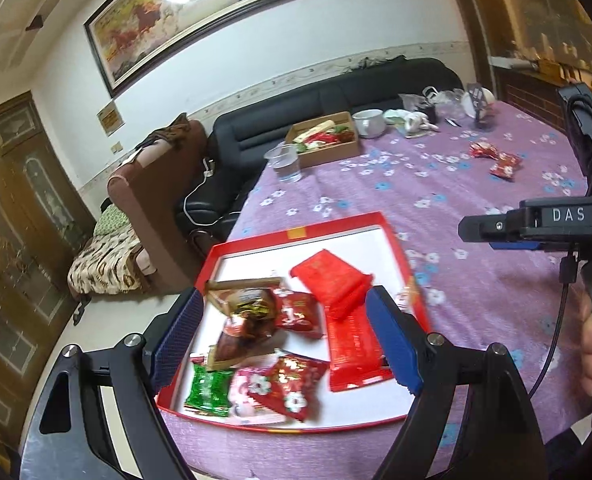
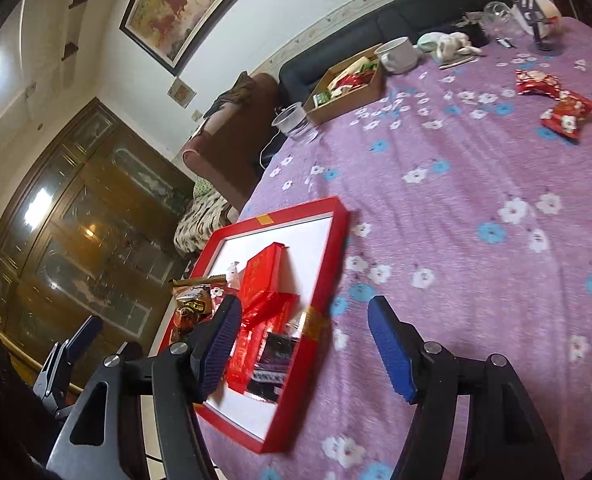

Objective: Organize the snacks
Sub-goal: 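Move both grippers away from the tray toward the packets on the tablecloth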

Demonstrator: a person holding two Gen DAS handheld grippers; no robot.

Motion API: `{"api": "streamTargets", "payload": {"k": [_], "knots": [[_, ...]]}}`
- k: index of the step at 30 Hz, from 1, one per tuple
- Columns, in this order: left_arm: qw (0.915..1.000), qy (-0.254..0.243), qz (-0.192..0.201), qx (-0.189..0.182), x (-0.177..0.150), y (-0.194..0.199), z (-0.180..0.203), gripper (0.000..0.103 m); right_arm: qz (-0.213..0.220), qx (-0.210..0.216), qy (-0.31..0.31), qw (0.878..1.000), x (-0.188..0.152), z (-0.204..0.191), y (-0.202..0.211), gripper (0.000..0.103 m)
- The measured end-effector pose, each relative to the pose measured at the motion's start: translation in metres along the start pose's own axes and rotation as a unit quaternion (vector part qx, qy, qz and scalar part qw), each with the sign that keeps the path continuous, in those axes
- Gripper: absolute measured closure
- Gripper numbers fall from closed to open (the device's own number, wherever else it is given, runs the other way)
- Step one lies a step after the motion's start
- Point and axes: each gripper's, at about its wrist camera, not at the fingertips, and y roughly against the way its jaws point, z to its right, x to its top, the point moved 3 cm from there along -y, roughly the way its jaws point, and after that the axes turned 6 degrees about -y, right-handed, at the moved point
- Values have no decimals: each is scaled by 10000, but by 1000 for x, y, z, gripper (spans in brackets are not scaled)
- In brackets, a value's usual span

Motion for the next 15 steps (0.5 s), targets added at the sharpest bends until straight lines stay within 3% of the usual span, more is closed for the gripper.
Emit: {"api": "streamTargets", "payload": {"k": [5,10,15], "knots": [[9992,-305,-164,-185,2,-10,31,19,113,-93,-209,9997,3,34,19,34],[9934,-648,-522,-794,1,-30,82,19,231,-310,-612,9974,13,83,35,34],[9887,-927,-514,-1059,12,-34,115,19,540,-627,-1054,9910,41,136,59,34]]}}
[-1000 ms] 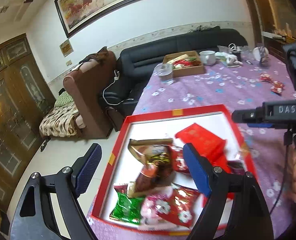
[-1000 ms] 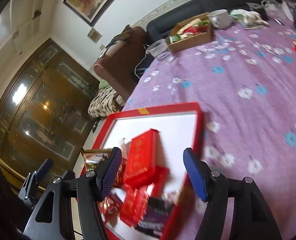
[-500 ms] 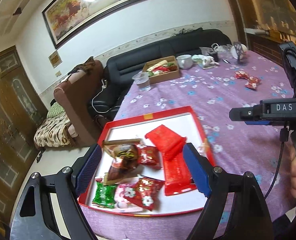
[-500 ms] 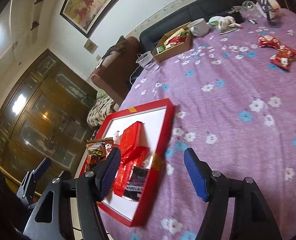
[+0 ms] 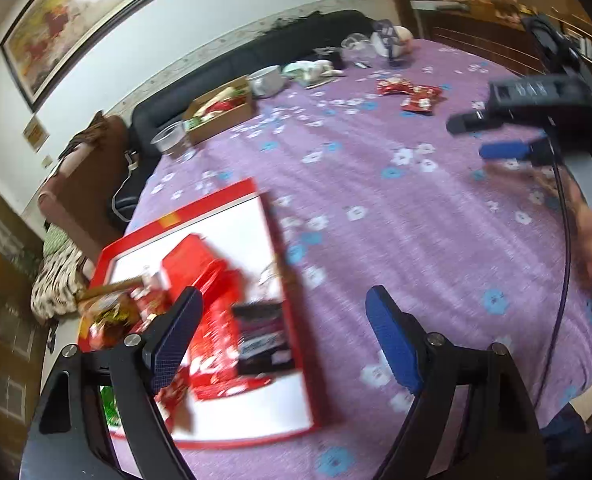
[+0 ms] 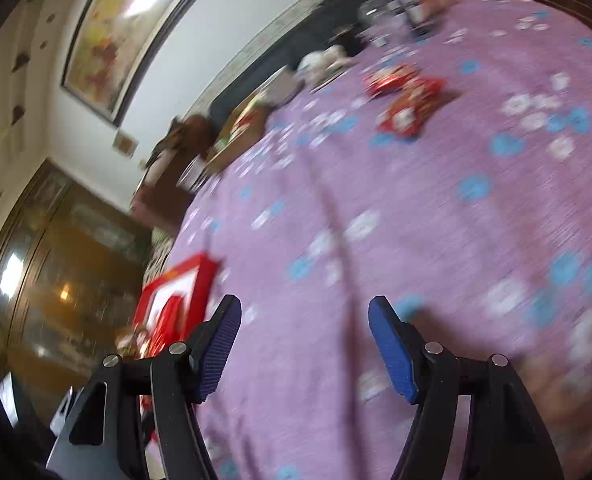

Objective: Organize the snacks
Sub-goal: 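Move both grippers away from the tray toward the packets on the tablecloth, then grasp a red floral packet with the right gripper while the left grasps a red-white packet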

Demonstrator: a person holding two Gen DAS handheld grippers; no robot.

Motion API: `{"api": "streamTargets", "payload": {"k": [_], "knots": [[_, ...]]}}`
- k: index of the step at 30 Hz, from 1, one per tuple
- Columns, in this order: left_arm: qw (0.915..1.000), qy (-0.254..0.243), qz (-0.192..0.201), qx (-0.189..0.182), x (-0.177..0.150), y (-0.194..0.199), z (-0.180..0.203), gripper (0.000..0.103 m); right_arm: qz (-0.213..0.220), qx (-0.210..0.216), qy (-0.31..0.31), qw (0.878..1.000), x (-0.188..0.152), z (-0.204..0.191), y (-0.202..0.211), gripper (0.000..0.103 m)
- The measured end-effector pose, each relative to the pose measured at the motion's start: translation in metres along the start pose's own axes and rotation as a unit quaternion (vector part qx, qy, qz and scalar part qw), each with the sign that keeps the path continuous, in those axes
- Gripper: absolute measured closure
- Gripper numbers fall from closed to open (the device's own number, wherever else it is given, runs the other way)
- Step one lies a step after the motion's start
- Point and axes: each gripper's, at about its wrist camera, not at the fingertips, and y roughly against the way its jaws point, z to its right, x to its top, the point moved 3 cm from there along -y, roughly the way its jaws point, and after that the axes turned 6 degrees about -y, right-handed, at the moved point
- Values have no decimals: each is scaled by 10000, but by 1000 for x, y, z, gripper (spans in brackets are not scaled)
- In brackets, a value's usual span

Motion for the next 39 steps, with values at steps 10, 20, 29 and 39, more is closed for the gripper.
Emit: {"api": "streamTargets", "payload": {"k": [10,20,29,39], "knots": [[9995,-114,-241,-152,10,-17,8,19,614,-1115,-946,9873,118,44,-36,34],[9995,263,26,-151,64,-22,-38,19,1140,-3056,742,9424,144,26,-100,49],[9964,531,367,-546,188,-87,-5,19,1367,-3105,-472,9395,183,111,-23,76],[9926,673,91,-1009,301,-198,54,19,1264,-2135,-1220,9610,201,136,-7,80]]}}
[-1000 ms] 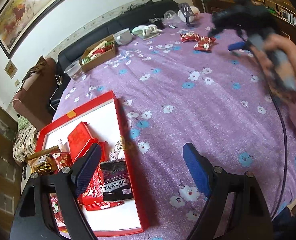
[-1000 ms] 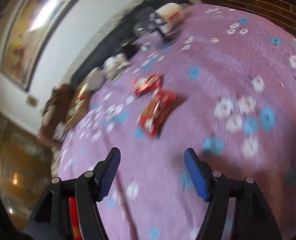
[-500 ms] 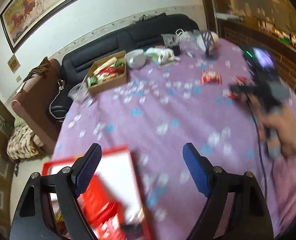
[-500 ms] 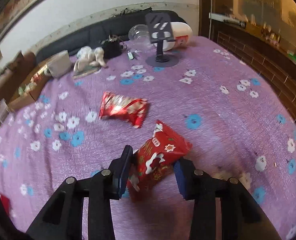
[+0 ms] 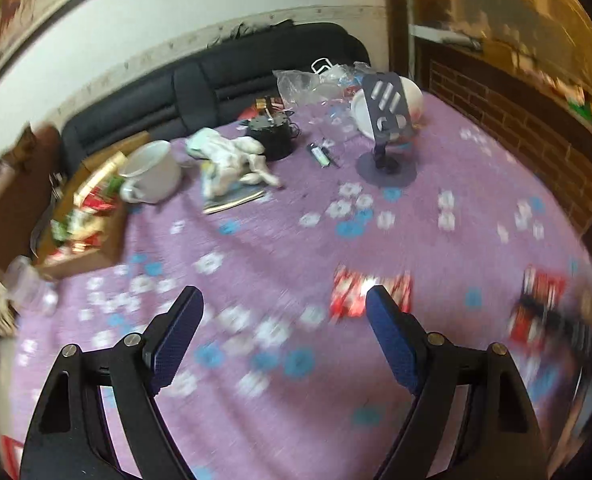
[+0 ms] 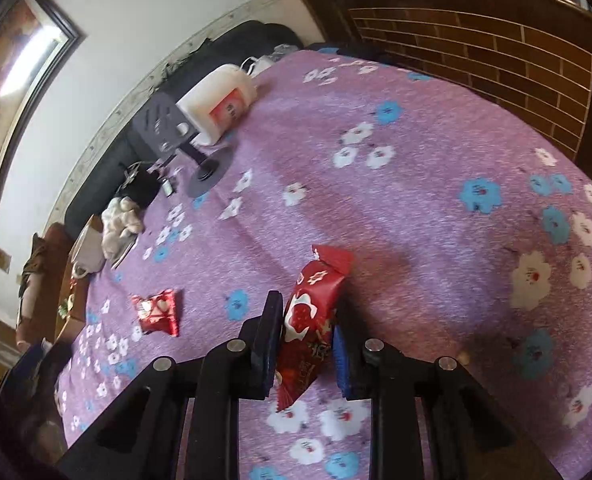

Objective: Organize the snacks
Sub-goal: 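Grasp a red floral packet with the right gripper while the left grasps a red-white packet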

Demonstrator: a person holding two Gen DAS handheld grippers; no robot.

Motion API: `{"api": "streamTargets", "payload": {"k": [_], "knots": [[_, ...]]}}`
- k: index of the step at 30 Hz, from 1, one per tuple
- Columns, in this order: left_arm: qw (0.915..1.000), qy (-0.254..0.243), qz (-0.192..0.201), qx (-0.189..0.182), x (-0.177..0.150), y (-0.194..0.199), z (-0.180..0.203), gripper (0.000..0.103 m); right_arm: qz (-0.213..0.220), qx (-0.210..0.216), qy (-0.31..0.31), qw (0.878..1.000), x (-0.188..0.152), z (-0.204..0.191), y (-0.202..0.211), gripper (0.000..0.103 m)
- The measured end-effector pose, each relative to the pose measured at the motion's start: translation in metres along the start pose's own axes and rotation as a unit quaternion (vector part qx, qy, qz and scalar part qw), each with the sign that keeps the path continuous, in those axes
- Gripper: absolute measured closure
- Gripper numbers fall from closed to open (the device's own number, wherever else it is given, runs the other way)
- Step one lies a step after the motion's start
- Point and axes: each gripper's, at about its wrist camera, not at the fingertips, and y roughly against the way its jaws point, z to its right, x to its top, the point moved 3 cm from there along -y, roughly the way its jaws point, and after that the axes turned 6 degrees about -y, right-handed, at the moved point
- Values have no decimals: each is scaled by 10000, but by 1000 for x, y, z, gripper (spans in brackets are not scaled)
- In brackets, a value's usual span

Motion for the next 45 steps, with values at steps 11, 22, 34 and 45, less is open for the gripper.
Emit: {"api": "streamTargets", "payload": {"k": [11,22,34,45], "knots": [[9966,-172,-580,-551,4,-80,54,19,-322,230,-232,9989,-7,-4,-11,76],[9477,-2363,-866,-1961,-100,31,75,49,-357,341,-369,9981,-6,3,-10,76],[9758,982,-1490,-1261,-40,-27,45,25,-364,411,-438,9975,-6,7,-9,78],[9861,933,-1250,-575,-28,-49,58,53,-556,683,-707,9936,-5,10,-9,67]]}}
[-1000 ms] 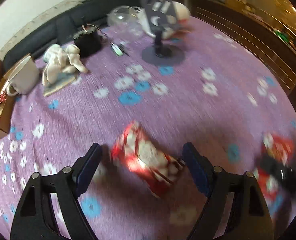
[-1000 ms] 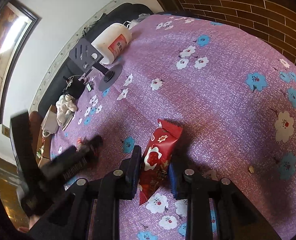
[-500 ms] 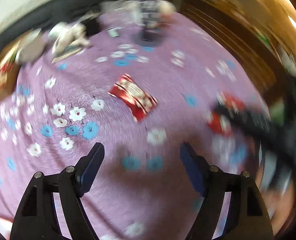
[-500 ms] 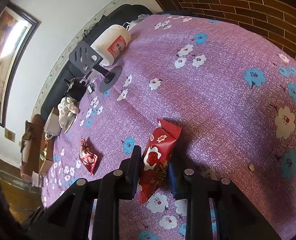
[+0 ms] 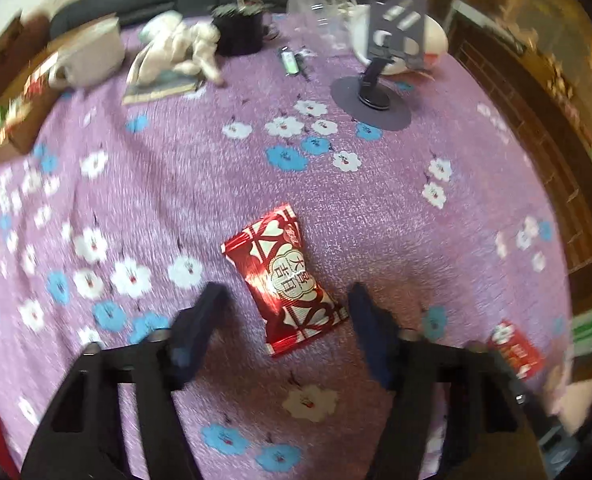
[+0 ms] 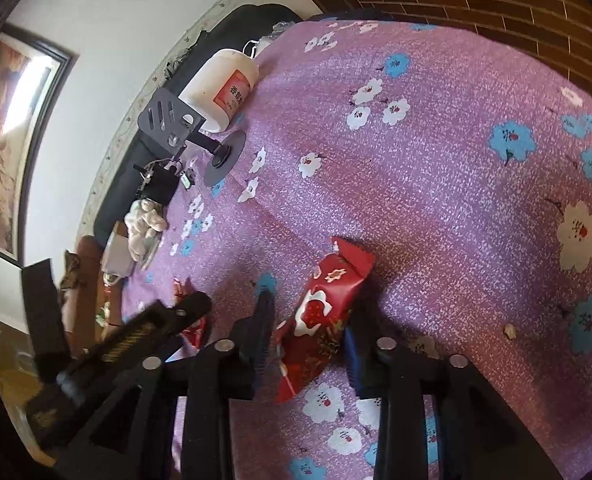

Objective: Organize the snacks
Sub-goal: 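Grasp a red floral packet with the right gripper while the left grasps a red-white packet, then lift both held packets and carry them toward the white tray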

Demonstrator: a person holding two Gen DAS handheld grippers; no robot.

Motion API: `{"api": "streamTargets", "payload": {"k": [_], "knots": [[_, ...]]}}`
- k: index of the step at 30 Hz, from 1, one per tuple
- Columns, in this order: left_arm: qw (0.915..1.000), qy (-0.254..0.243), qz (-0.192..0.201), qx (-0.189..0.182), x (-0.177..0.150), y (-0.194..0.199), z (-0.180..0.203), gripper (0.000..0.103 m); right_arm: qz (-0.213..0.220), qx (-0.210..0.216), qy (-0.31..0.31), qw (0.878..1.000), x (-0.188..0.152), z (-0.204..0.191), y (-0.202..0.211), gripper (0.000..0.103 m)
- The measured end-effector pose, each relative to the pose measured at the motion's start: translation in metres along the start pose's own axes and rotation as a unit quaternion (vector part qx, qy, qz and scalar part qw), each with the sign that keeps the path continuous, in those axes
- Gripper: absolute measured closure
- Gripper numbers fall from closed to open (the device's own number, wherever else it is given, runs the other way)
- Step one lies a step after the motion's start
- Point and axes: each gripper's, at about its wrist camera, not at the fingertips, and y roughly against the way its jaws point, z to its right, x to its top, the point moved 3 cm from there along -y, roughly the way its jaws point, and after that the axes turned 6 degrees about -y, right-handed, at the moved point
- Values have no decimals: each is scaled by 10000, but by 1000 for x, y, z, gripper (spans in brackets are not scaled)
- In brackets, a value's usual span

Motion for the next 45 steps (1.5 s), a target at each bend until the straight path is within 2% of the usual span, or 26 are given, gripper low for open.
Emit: {"api": "streamTargets", "payload": {"k": [1,5,9,10,13,18,21,25,27,28,33,36,40,45], "knots": [[9999,-93,42,40,2,-2,1,65,-34,54,-56,10000,0,1,0,66],[9998,-116,111,-97,4,0,-7,67,-149,200,-280,9993,2,7,3,62],[9982,-568,141,-104,-2,2,-6,68,-244,294,-431,9983,6,12,8,53],[9979,-615,133,-122,-4,4,-7,68,-212,287,-475,9982,9,15,11,50],[9959,-880,89,-190,-15,9,-6,68,-40,175,-471,9987,14,20,17,48],[9933,-1078,-24,-411,-59,34,-21,68,26,-45,-115,9999,12,11,13,45],[9918,-1214,27,-410,-98,58,-32,68,158,-473,379,9980,5,-4,7,43],[9921,-1177,58,-439,-154,91,-50,68,392,-1320,1236,9827,-9,-27,-4,43],[9930,-1089,64,-444,-187,109,-61,68,579,-1907,1754,9641,-20,-38,-12,48],[9936,-1037,48,-438,-200,115,-65,68,652,-2045,1894,9581,-23,-40,-14,54],[9971,-624,-69,-433,-273,148,-92,68,828,-2503,2432,9335,-39,-51,-21,62],[9978,-288,-114,-580,-305,162,-104,68,732,-2371,2664,9314,-52,-61,-23,64],[9983,-155,-29,-564,-326,173,-109,68,200,-1668,3101,9358,-89,-79,-26,64],[9981,-132,-22,-601,-327,171,-114,67,-499,-1202,3826,9147,-156,-85,-6,64]]}}
